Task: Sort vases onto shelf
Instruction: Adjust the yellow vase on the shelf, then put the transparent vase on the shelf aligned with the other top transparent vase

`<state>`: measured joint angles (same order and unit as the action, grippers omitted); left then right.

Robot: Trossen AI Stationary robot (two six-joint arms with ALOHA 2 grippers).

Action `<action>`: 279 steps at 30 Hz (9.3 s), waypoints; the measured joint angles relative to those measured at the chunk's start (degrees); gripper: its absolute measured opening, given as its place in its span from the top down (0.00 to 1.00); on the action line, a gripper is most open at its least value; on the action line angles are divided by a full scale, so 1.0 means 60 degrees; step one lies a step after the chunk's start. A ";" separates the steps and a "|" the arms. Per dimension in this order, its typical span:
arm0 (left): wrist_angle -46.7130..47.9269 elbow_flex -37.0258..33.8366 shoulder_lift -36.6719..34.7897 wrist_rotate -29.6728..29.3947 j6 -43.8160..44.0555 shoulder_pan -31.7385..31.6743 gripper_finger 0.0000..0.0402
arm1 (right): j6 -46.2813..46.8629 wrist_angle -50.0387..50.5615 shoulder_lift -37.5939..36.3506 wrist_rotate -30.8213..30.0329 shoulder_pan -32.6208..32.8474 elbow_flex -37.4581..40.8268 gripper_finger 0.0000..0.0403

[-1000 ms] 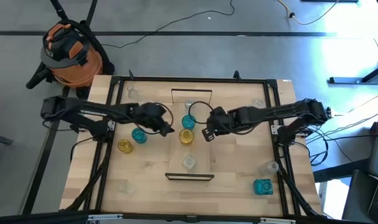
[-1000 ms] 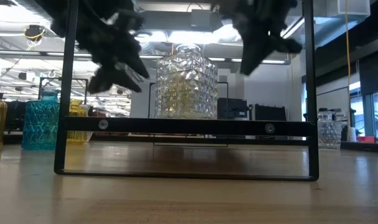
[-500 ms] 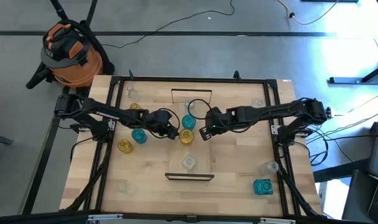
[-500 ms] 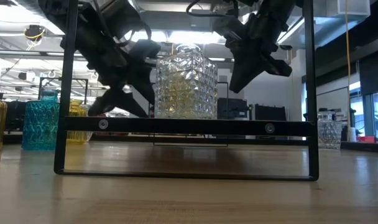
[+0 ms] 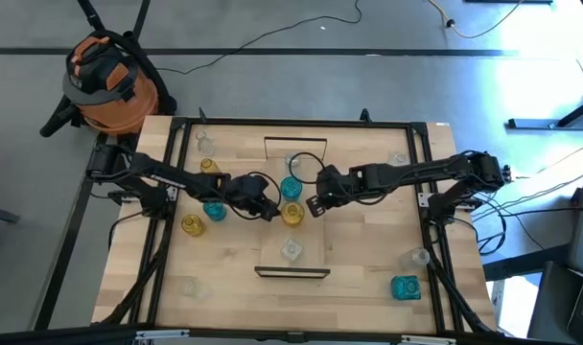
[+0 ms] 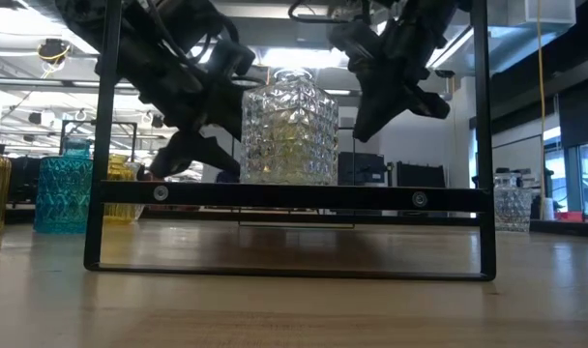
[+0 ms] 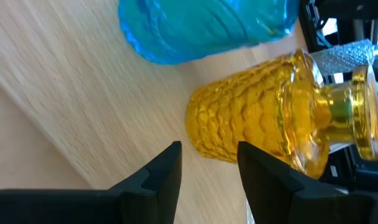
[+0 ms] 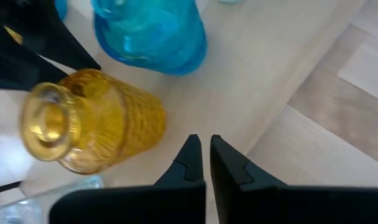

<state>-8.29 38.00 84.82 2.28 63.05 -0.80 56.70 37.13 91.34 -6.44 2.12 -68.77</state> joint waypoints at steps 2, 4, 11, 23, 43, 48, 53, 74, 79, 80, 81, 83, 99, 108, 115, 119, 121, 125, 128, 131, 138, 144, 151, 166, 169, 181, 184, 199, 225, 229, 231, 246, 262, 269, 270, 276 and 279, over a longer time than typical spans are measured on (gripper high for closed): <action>0.0000 0.0000 0.0000 -0.0010 0.0000 0.0041 0.63 | -0.0034 -0.0182 0.0035 -0.0004 0.0001 0.0000 1.00; 0.0001 0.0000 0.0000 -0.0038 0.0000 0.0035 0.63 | -0.0075 -0.0291 0.0129 0.0003 -0.0045 0.0001 1.00; 0.0021 0.0004 0.0000 -0.0354 -0.0017 0.0034 0.63 | -0.0200 -0.1064 0.0906 0.0269 -0.0066 0.0007 1.00; -0.0004 0.0004 0.0000 -0.0382 -0.0004 0.0034 0.63 | 0.0004 -0.2273 0.1477 0.0508 -0.0049 0.0007 1.00; -0.0331 0.0004 -0.0002 -0.0003 -0.0033 0.0037 0.63 | -0.0202 -0.2262 0.1477 0.1588 -0.0046 0.0007 1.00; -0.0167 0.0004 -0.0014 -0.0077 -0.0355 0.0032 0.63 | -0.0221 -0.1618 0.1421 0.1533 -0.0046 -0.0075 1.00; 0.0967 0.0004 -0.0311 -0.0104 -0.0631 -0.0216 0.63 | -0.0924 0.0907 0.0958 0.0747 -0.0042 -0.1057 1.00; 0.2327 0.0004 -0.2422 0.0483 -0.1621 -0.1117 0.63 | -0.2802 0.5646 -0.2000 -0.1511 -0.3956 0.0681 0.56; 0.2375 0.0004 -0.2416 0.0543 -0.1636 -0.1124 0.63 | -0.2782 0.5742 -0.2715 -0.2049 -0.4833 0.0678 0.42; 0.2381 0.0004 -0.2409 0.0543 -0.1642 -0.1124 0.63 | -0.2754 0.5863 -0.2767 -0.2064 -0.5043 0.0678 0.40; 0.2387 0.0004 -0.2404 0.0546 -0.1673 -0.1124 0.63 | -0.2745 0.5961 -0.2785 -0.2076 -0.5255 0.0678 0.39; 0.2388 0.0004 -0.2404 0.0560 -0.1839 -0.1124 0.63 | -0.2752 0.6039 -0.2781 -0.2154 -0.5666 0.0678 0.37; 0.2391 0.0004 -0.2397 0.0969 -0.2169 -0.1205 0.63 | -0.3501 0.5632 -0.2757 -0.0579 -0.7823 0.0678 0.47; 0.2390 0.0004 -0.2397 0.0962 -0.2473 -0.1205 0.63 | -0.3180 0.4725 -0.2748 0.0133 -0.7795 0.2434 0.55; 0.2390 0.0004 -0.2397 0.1013 -0.2465 -0.1201 0.63 | -0.3043 0.3561 -0.2774 0.0504 -0.7793 0.3520 0.63; 0.2416 0.0004 -0.2397 0.1063 -0.2455 -0.1201 0.63 | -0.3348 0.3454 -0.2806 0.1134 -0.7787 0.3531 0.76; 0.2433 0.0004 -0.2397 0.1064 -0.2452 -0.1201 0.63 | -0.3622 0.3471 -0.2811 0.1358 -0.7799 0.3541 0.86; 0.2529 0.0004 -0.2397 0.1065 -0.2398 -0.1201 0.63 | -0.4210 0.3487 -0.2814 0.1579 -0.7527 0.3509 0.96; 0.2553 0.0004 -0.2397 0.1064 -0.2317 -0.1179 0.63 | -0.4449 0.3760 -0.2767 0.1811 -0.7093 0.3215 0.93; 0.2550 0.0004 -0.2396 0.1064 -0.2278 -0.1165 0.63 | -0.4627 0.4123 -0.2685 0.2112 -0.6473 0.2720 0.97; 0.2543 0.0004 -0.2397 0.1002 -0.2266 -0.1165 0.63 | -0.4839 0.4545 -0.2606 0.2169 -0.4784 0.0710 0.97; 0.2542 0.0004 -0.2396 0.0929 -0.2261 -0.1165 0.63 | -0.4944 0.4955 -0.1737 0.1548 -0.3395 -0.1580 0.98; 0.2571 0.0004 -0.2394 0.0929 -0.2266 -0.1175 0.63 | -0.5540 0.5303 0.0530 0.1169 -0.2678 -0.3677 0.98; 0.3795 0.0000 -0.2393 0.1031 -0.2251 -0.0856 0.63 | -0.6522 0.5499 0.3449 0.1005 -0.2668 -0.5727 0.97; 0.3821 0.0000 -0.2393 0.0971 -0.2251 -0.0730 0.63 | -0.6519 0.5326 0.3463 0.0998 -0.2668 -0.5737 0.90; 0.3814 0.0000 -0.2393 0.0951 -0.2252 -0.0665 0.63 | -0.6501 0.4803 0.3466 0.1251 -0.2662 -0.5737 0.73; 0.3812 0.0000 -0.2393 0.0951 -0.2259 -0.0665 0.63 | -0.6501 0.4811 0.3466 0.1242 -0.2668 -0.5737 0.73; 0.3807 0.0000 -0.2393 0.0949 -0.2277 -0.0673 0.63 | -0.6504 0.4842 0.3466 0.1246 -0.2668 -0.5737 0.72; 0.3806 0.0000 -0.2393 0.0935 -0.2284 -0.0673 0.63 | -0.7437 0.5026 0.3462 0.1063 -0.2455 -0.5737 0.57; 0.3803 0.0000 -0.2393 0.0849 -0.2284 -0.0673 0.63 | -0.7287 0.5000 0.3458 0.0914 -0.2438 -0.5737 0.57; 0.3807 0.0000 -0.2393 0.0814 -0.2281 -0.0673 0.63 | -0.7381 0.4887 0.3455 0.1183 -0.2483 -0.5737 0.57; 0.3803 0.0000 -0.2393 0.0802 -0.2280 -0.0673 0.63 | -0.7244 0.5045 0.3444 0.1157 -0.2480 -0.5756 0.57; 0.3804 0.0000 -0.2393 0.0802 -0.2284 -0.0674 0.63 | -0.6222 0.5534 0.2560 0.0163 -0.2479 -0.6187 0.57; 0.3803 0.0000 -0.2393 0.0784 -0.2284 -0.0674 0.63 | -0.5921 0.6363 0.2588 -0.0018 -0.2636 -0.5253 0.57; 0.3803 0.0000 -0.2393 0.0785 -0.2284 -0.0673 0.63 | -0.5878 0.6380 0.2592 -0.0015 -0.2628 -0.5054 0.57; 0.3803 0.0000 -0.2393 0.0784 -0.2284 -0.0676 0.63 | -0.5469 0.5929 0.2606 -0.0510 -0.2858 -0.4171 0.57; 0.3803 0.0000 -0.2393 0.0784 -0.2284 -0.0676 0.63 | -0.5433 0.5543 0.2606 -0.0379 -0.3020 -0.4100 0.57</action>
<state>14.52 38.00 70.46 6.98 49.34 -4.86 24.10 70.38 106.98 -8.71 -16.00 -93.38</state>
